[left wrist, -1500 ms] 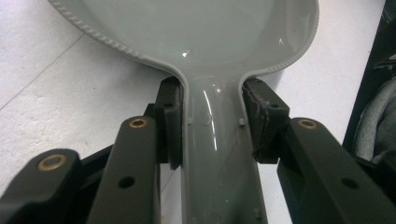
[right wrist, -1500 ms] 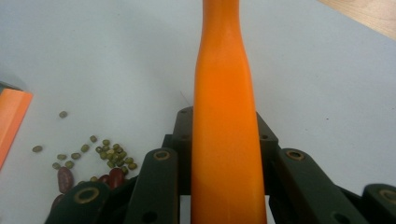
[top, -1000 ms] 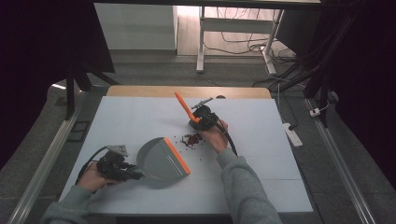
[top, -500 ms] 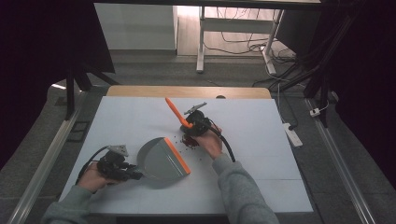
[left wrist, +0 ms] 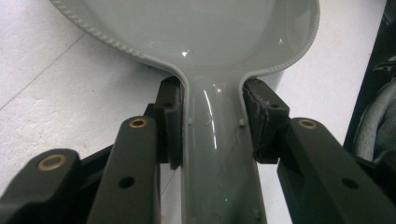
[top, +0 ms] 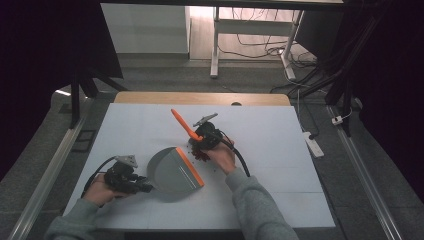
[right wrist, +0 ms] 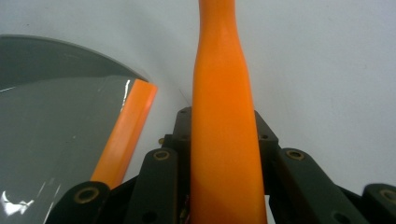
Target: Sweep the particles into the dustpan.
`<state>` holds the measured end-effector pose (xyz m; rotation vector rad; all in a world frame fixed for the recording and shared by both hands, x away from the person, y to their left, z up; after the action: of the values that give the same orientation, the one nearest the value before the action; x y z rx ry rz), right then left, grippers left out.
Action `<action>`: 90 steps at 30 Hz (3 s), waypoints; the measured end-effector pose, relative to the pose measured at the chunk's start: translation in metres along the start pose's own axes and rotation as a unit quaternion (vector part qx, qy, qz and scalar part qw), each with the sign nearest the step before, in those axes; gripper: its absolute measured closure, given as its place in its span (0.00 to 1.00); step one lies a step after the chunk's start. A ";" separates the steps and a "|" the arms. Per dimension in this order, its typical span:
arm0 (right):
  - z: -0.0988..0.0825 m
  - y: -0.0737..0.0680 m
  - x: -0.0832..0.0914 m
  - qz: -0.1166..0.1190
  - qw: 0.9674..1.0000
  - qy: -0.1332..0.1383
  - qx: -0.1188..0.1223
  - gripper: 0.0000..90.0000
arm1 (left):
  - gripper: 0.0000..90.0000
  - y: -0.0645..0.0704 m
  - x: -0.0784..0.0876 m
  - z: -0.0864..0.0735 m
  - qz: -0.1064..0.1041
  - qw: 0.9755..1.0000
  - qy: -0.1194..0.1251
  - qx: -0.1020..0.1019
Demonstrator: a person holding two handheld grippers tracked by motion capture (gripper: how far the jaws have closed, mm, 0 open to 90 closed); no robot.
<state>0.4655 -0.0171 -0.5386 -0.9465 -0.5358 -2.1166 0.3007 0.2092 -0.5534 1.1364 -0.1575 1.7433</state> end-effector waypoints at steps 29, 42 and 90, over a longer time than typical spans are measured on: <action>-0.001 -0.016 0.000 0.023 1.000 0.009 0.003 0.78 | 0.68 0.000 -0.001 0.000 0.000 1.000 0.000 0.001; -0.001 -0.031 0.000 0.041 0.999 0.012 0.013 0.79 | 0.68 0.000 -0.001 0.000 -0.001 1.000 -0.001 0.001; -0.007 0.003 0.050 0.025 0.996 0.071 -0.050 0.79 | 0.68 0.000 -0.002 0.000 0.002 1.000 -0.004 0.001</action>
<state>0.4417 -0.0462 -0.5052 -0.8483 -0.3345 -2.1627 0.3007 0.2084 -0.5549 1.1452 -0.1634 1.7426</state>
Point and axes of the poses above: each handheld gripper's, and its own axes: x roughly backward along the jaws, z roughly out of its top, y roughly to its right, the point moved 5 cm from there along -x, roughly forward along the jaws, and after that the axes turned 5 degrees about -z, right-handed, at the moved point
